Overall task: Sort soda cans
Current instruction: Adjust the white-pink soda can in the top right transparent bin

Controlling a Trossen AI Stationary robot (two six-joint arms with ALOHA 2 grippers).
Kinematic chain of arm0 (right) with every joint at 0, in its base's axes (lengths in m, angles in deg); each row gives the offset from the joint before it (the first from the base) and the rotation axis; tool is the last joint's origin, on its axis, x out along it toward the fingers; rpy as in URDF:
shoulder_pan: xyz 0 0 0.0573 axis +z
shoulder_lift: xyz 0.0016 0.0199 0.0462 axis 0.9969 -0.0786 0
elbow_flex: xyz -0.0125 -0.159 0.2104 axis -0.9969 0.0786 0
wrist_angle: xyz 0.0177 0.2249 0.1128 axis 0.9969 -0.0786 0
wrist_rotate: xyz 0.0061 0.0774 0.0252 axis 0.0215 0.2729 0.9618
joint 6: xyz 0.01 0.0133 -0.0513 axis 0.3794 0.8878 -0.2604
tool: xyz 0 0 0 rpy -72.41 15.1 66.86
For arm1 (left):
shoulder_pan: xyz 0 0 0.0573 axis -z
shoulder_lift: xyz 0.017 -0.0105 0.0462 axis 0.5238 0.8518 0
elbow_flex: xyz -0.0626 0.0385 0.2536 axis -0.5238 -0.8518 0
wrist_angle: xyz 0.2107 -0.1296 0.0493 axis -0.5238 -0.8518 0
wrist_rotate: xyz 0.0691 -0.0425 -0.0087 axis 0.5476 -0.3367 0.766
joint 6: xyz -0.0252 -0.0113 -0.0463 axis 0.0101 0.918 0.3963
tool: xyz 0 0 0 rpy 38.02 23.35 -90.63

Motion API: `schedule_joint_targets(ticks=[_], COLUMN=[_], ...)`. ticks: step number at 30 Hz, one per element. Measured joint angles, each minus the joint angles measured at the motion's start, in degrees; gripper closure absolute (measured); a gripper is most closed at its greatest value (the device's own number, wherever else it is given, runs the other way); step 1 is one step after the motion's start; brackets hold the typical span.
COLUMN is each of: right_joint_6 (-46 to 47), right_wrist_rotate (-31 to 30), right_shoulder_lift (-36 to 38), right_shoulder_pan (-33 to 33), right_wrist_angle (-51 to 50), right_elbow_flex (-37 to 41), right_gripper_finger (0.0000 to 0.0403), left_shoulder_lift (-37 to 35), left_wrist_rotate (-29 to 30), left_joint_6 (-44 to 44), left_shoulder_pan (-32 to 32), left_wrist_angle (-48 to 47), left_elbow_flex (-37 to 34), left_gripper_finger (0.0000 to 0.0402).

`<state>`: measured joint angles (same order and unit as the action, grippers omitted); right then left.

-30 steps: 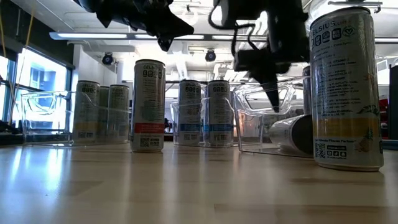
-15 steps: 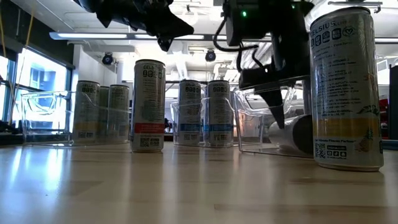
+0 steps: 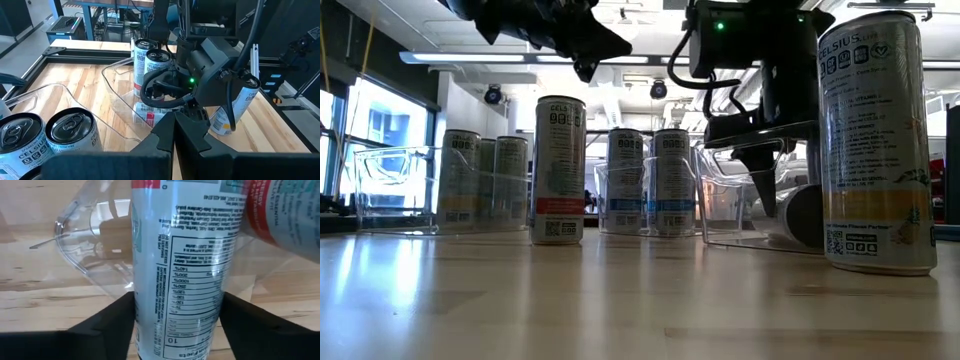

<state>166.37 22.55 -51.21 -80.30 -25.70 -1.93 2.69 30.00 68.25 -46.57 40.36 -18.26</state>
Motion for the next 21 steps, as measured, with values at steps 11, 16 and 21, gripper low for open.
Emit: schedule_joint_targets(ticks=[11,16,21], right_joint_6=[-0.8,-2.4,-4.9], right_wrist_rotate=[-0.1,-0.2,-1.6], right_shoulder_lift=[-0.1,0.2,0.5], right_shoulder_pan=[1.4,2.4,3.4], right_wrist_angle=[-2.3,-11.7,-18.2], right_elbow_flex=[-2.0,-7.5,-14.3], right_gripper_finger=[0.0205,0.0205,0.0205], left_shoulder_lift=[-0.4,-2.5,-4.0], left_wrist_rotate=[0.1,0.1,0.1], left_joint_6=[1.6,1.6,1.5], left_shoulder_pan=[0.0,-0.1,-0.6], left_wrist_angle=[4.0,4.9,4.9], left_elbow_flex=[0.0,0.1,0.1], left_gripper_finger=[0.0401,0.0401,0.0401])
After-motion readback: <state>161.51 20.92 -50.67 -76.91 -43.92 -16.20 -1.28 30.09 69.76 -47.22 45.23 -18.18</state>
